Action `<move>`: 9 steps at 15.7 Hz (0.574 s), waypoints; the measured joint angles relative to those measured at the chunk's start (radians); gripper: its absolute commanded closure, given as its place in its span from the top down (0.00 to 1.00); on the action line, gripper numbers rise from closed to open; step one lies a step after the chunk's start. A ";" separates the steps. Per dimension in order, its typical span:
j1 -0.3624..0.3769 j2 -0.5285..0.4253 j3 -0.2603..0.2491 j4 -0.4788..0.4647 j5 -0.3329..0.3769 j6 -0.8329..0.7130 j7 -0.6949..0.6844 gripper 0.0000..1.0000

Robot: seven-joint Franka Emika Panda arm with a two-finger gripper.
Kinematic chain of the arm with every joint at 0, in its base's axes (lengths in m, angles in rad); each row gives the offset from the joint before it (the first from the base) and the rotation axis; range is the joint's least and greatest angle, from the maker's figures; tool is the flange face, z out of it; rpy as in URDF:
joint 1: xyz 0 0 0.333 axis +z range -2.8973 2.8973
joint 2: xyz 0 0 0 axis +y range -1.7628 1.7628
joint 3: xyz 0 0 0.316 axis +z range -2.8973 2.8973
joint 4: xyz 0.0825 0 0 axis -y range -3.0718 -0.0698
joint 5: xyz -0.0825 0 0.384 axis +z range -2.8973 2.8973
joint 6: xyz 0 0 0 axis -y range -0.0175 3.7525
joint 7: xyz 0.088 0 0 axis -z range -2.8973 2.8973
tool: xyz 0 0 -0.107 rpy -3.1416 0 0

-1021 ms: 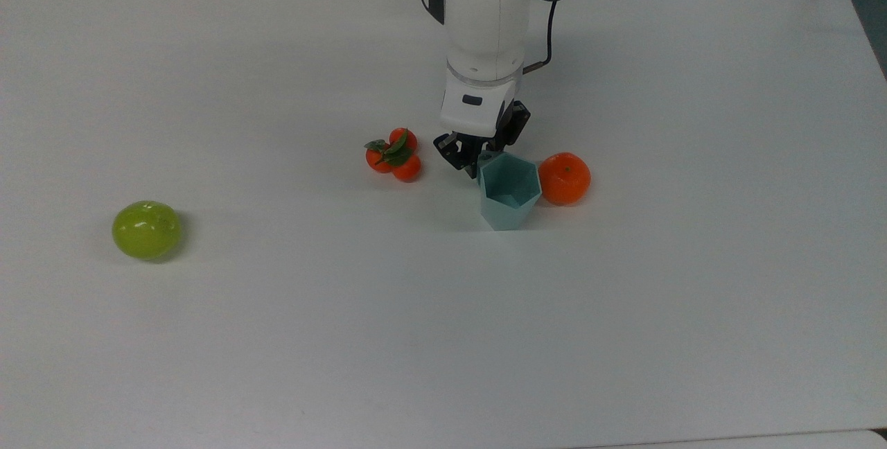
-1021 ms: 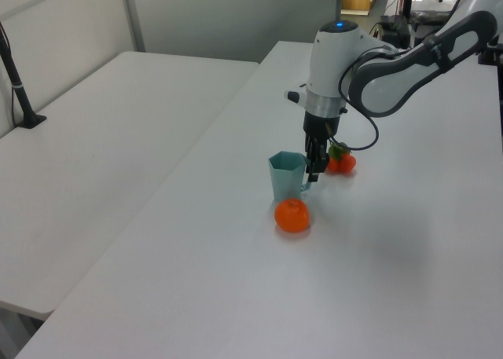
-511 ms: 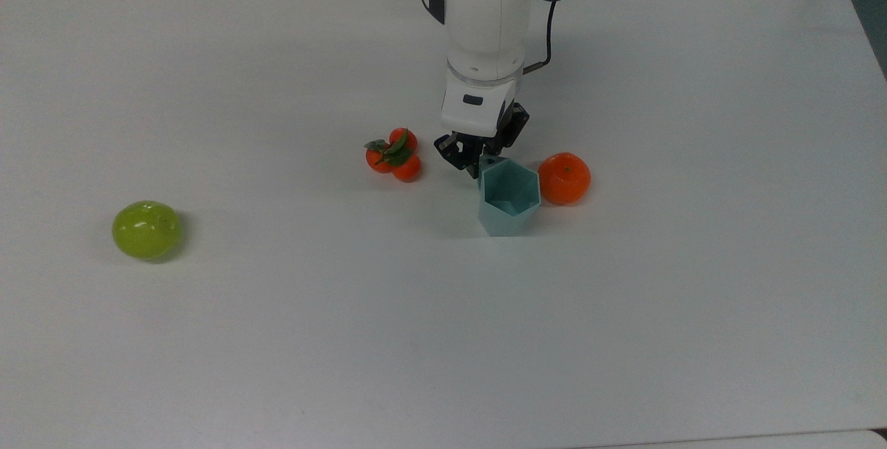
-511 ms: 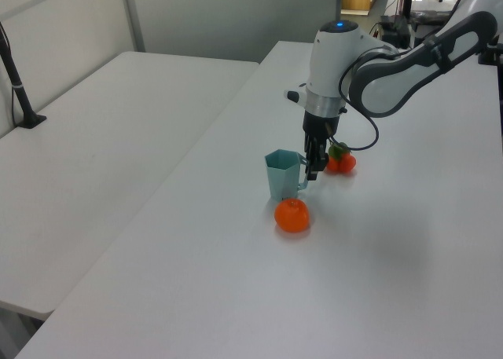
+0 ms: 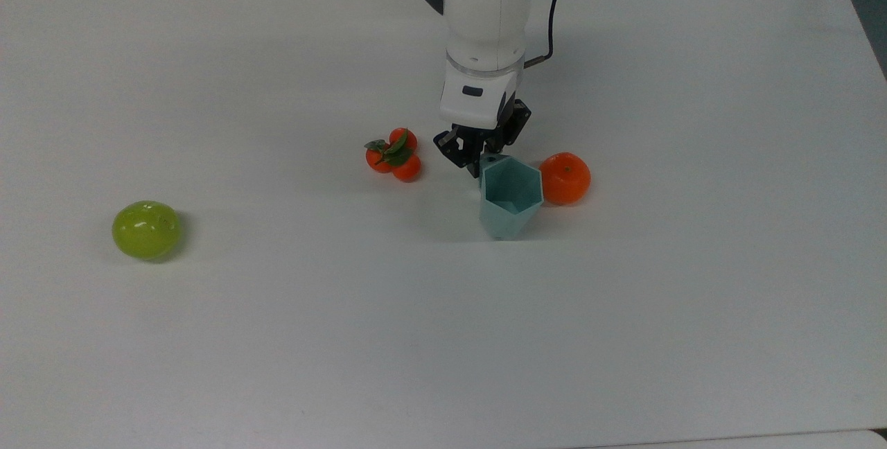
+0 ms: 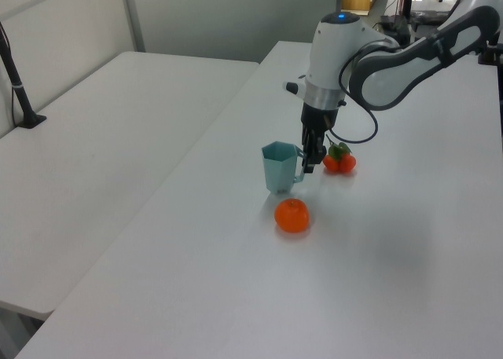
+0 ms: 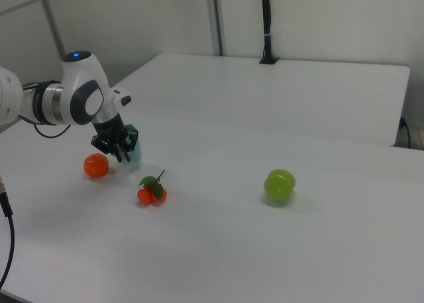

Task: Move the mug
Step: 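Close the gripper on the teal mug's rim, then lift the teal mug and carry it away from the tangerine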

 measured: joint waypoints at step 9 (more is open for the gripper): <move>-0.022 -0.184 0.000 0.009 0.000 -0.136 0.006 0.00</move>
